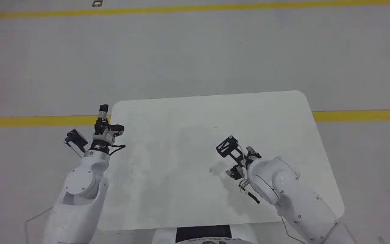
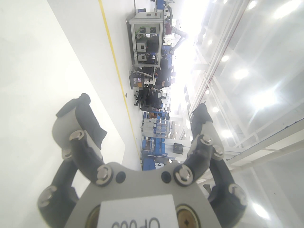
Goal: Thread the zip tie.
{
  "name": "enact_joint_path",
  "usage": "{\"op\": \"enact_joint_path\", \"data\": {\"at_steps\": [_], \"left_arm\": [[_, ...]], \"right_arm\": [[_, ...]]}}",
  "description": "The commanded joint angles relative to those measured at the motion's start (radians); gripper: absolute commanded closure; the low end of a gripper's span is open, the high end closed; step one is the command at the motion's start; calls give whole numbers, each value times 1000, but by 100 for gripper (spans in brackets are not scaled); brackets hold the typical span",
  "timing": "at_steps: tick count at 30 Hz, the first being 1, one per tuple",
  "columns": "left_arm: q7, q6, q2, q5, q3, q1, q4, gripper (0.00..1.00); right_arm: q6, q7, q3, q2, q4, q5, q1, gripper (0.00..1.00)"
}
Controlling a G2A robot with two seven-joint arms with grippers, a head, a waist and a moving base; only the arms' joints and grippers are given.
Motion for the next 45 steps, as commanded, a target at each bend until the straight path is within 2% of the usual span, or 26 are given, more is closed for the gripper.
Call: {"op": "enact_joint_path", "data": {"at_steps": [1, 5, 20, 24, 27, 34, 39, 45], "left_arm": [[0, 0, 0, 0, 0, 0, 0, 0], [0, 0, 0, 0, 0, 0, 0, 0], [0, 0, 0, 0, 0, 0, 0, 0], [0, 0, 0, 0, 0, 0, 0, 0], [0, 0, 0, 0, 0, 0, 0, 0], [0, 0, 0, 0, 0, 0, 0, 0], [0, 0, 0, 0, 0, 0, 0, 0], [0, 0, 0, 0, 0, 0, 0, 0]], "right_arm": [[22, 0, -24, 0, 36, 22, 34, 0], [68, 0, -58, 1, 73, 83, 85, 0], [68, 0, -58, 1, 73, 83, 85, 0], [81, -30, -43, -1, 94, 127, 72, 0], [88, -10, -27, -1, 114, 140, 71, 0], [156, 0, -29, 5, 149, 157, 67, 0], [249, 0, -42, 17, 162, 230, 86, 0], [249, 0, -42, 17, 162, 230, 86, 0]]}}
